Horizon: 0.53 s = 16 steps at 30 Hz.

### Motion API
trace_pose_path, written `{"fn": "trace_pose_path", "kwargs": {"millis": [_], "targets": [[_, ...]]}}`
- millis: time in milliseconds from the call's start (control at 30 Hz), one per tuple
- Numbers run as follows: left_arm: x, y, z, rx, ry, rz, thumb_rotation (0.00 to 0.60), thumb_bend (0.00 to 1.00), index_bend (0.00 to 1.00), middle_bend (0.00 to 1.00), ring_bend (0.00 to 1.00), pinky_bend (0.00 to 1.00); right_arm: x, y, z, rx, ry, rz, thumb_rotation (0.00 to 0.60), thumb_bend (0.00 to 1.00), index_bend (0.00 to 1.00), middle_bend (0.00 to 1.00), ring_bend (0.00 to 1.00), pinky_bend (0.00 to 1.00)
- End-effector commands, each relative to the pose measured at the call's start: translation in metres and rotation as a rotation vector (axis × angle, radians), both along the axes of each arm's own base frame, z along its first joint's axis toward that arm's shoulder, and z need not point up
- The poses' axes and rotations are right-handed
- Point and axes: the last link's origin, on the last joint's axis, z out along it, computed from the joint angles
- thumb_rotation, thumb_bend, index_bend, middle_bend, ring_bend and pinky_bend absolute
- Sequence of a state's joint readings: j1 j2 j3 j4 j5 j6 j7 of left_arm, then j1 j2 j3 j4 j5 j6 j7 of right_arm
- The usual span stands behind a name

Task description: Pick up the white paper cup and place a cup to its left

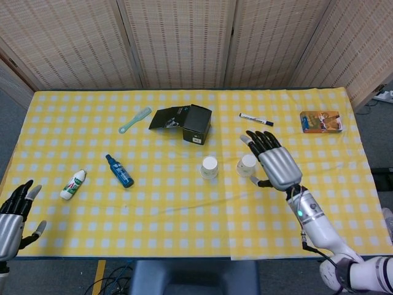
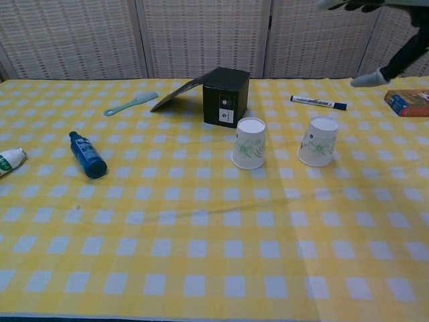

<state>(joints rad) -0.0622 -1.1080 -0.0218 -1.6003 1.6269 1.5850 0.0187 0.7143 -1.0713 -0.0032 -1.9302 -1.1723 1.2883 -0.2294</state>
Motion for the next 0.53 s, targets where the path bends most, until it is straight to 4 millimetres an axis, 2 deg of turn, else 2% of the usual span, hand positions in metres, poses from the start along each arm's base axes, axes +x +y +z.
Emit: {"fn": "trace_pose_path", "kwargs": {"millis": [33,267,533], "targets": [[0.004,0.002,-0.002,0.004,-0.004,-0.032,0.6,0.34,0.0,0.0,0.0,0.24,-0.098,0.076,0.034,-0.138,-0.045,-0.039,0.6,0.21,0.0,0.0,0.0,0.0],[0.001,0.003,0.003,0.028,-0.012,-0.022,0.6,0.34,0.0,0.0,0.0,0.24,-0.145,0.108,0.026,-0.252,0.065,-0.094,0.6,0.21,0.0,0.0,0.0,0.0],[0.0,-0.002,0.004,0.018,-0.018,-0.028,0.6,0.34,0.0,0.0,0.0,0.24,-0.145,0.112,0.025,-0.232,0.053,-0.11,0.6,0.21,0.0,0.0,0.0,0.0]]}}
